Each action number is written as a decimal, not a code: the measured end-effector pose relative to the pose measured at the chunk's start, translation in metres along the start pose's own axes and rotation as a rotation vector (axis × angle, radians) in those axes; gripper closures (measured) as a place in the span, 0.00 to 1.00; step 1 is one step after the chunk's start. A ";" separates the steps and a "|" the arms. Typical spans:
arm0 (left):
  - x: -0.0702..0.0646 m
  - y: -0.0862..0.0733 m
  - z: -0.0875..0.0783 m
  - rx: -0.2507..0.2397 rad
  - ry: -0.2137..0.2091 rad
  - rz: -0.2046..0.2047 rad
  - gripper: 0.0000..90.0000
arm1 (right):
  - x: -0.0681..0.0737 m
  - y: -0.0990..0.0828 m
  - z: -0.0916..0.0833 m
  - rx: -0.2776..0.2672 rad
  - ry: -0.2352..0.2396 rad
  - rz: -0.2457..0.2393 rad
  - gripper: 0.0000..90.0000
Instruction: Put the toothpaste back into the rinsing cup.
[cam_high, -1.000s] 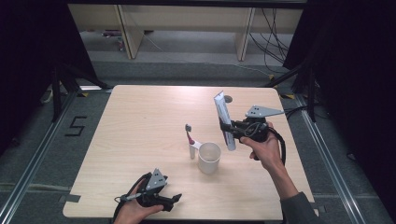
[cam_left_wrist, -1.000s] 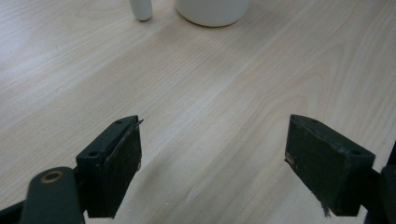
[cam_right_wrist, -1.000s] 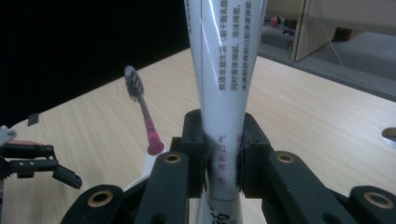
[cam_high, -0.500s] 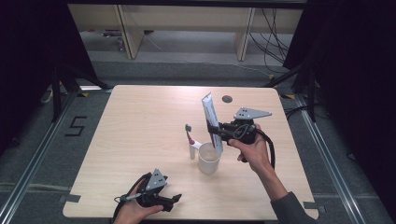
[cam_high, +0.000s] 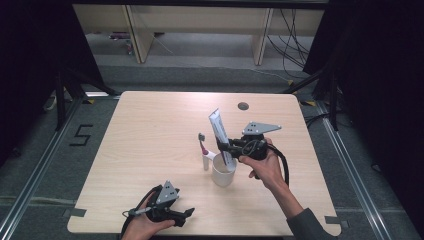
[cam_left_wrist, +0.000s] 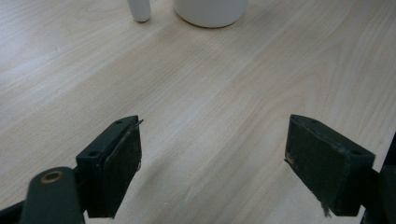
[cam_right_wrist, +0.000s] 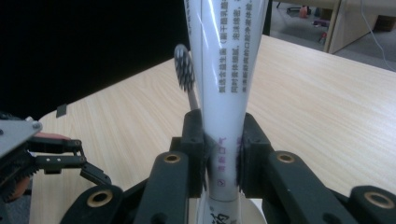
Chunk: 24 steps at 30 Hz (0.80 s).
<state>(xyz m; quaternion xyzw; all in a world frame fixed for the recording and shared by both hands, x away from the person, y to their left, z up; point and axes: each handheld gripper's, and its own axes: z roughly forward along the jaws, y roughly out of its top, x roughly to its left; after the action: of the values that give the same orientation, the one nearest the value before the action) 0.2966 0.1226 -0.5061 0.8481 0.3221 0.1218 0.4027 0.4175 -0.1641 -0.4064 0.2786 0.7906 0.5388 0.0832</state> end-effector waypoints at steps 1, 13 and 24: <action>-0.001 0.000 0.001 -0.013 -0.004 -0.016 0.20 | 0.000 -0.001 0.000 0.010 0.010 0.007 0.85; -0.001 0.000 0.001 -0.015 -0.007 -0.016 0.20 | 0.002 -0.014 0.009 0.057 0.005 0.018 0.85; -0.002 0.000 0.001 -0.010 -0.007 -0.016 0.20 | 0.002 -0.024 0.015 0.109 0.001 -0.001 0.84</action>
<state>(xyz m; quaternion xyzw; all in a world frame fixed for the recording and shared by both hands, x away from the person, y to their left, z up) 0.2954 0.1210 -0.5069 0.8439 0.3270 0.1173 0.4089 0.4138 -0.1576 -0.4335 0.2822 0.8190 0.4950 0.0676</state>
